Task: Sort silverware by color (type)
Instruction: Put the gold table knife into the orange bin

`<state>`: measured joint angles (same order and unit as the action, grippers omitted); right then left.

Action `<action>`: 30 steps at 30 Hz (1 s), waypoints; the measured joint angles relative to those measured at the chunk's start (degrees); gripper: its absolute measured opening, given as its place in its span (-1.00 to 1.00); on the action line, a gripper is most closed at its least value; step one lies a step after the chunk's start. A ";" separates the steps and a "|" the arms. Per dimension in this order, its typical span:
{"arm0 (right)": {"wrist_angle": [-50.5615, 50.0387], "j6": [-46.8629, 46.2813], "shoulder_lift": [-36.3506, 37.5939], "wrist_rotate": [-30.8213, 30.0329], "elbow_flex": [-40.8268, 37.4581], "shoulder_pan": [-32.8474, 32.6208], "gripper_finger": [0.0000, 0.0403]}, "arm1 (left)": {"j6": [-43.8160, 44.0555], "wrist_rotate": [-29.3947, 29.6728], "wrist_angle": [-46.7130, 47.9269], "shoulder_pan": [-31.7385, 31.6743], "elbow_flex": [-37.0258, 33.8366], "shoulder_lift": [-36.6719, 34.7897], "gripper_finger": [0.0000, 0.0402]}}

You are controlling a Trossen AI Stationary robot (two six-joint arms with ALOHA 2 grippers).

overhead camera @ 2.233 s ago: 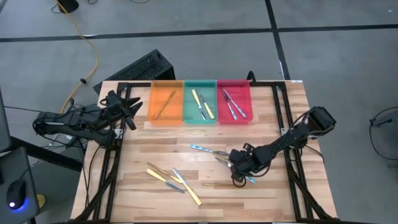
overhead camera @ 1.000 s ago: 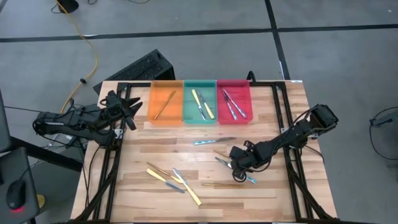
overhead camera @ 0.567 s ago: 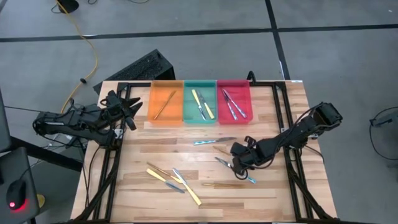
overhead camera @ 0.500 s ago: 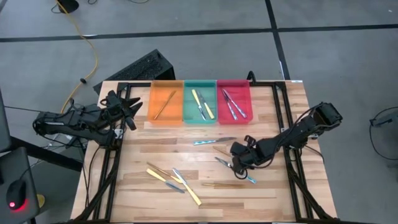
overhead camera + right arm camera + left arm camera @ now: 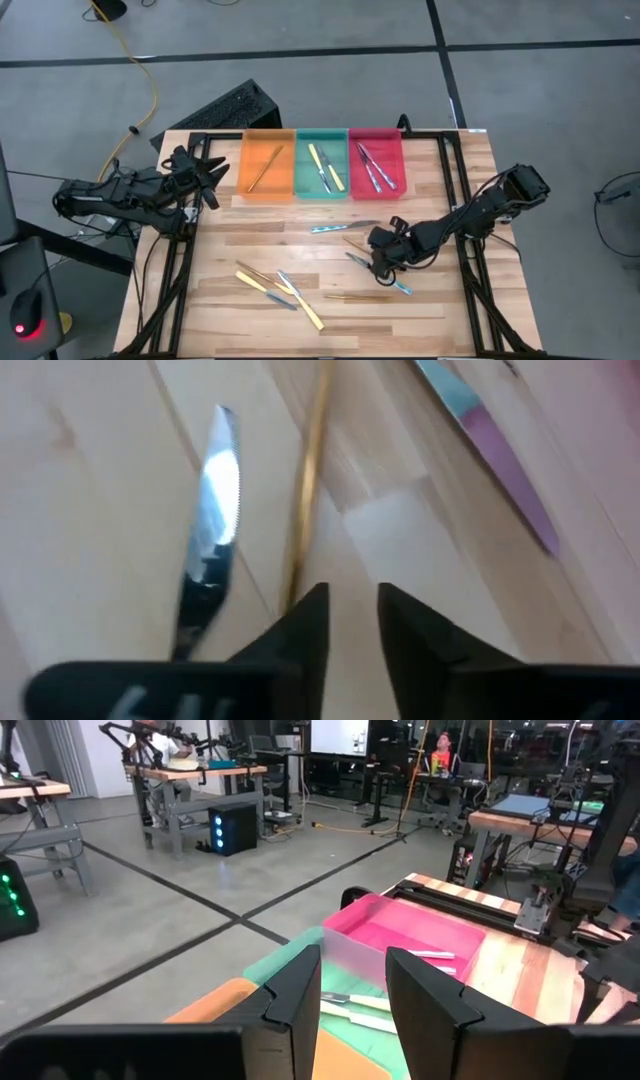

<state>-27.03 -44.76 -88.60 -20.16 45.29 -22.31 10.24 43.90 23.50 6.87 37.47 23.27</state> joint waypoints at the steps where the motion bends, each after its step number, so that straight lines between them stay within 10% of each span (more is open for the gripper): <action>1: 1.41 0.18 0.03 -0.05 -0.33 0.03 -0.33 | 0.01 0.00 0.00 0.00 0.00 0.00 -0.50; 7: 4.70 0.24 -0.87 -0.80 -1.87 0.34 -0.03 | 0.09 -0.02 0.00 0.00 0.00 0.00 -0.50; 18: 9.70 0.85 -8.68 -0.59 -1.58 0.25 -0.07 | 0.11 0.00 0.11 0.00 0.00 0.00 -0.50; 30: 8.66 -2.96 -9.33 -0.39 -1.54 0.29 -0.92 | 0.15 0.00 0.00 0.00 0.00 -0.02 -0.50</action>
<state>-18.36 -47.72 -97.93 -20.56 43.75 -22.02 10.39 43.90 23.51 6.87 37.47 23.24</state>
